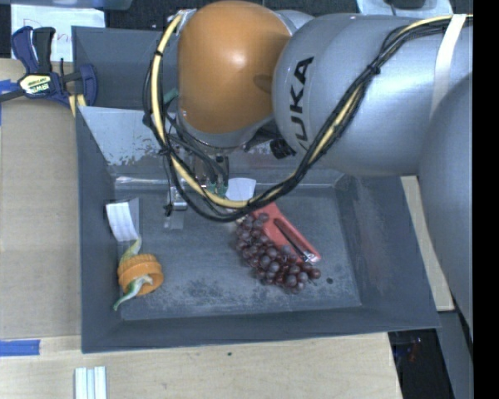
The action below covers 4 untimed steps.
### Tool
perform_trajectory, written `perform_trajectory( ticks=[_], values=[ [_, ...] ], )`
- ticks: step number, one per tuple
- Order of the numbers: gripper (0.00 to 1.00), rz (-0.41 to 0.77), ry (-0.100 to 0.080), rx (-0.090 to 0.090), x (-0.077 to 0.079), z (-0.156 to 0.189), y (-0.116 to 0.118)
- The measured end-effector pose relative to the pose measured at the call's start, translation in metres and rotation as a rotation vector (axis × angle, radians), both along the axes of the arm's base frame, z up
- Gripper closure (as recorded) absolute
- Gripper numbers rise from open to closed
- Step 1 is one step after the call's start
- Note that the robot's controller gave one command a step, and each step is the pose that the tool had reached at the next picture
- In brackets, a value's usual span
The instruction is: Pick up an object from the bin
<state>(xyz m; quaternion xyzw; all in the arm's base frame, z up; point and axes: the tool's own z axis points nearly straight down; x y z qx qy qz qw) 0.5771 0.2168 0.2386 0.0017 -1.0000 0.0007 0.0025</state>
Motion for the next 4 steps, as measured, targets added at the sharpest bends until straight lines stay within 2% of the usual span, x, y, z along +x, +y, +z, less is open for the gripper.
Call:
perform_trajectory(
  ticks=[1,2,3,4],
  values=[
    [0.0,-0.003,-0.008,0.003,0.002,0.005,-0.001],
    [0.0,0.149,-0.009,0.003,-0.024,-0.06,0.009],
    [0.0,0.114,-0.013,0.005,-0.082,-0.087,0.027],
    [0.0,0.488,-0.009,0.002,-0.084,-0.096,0.027]
  ],
)
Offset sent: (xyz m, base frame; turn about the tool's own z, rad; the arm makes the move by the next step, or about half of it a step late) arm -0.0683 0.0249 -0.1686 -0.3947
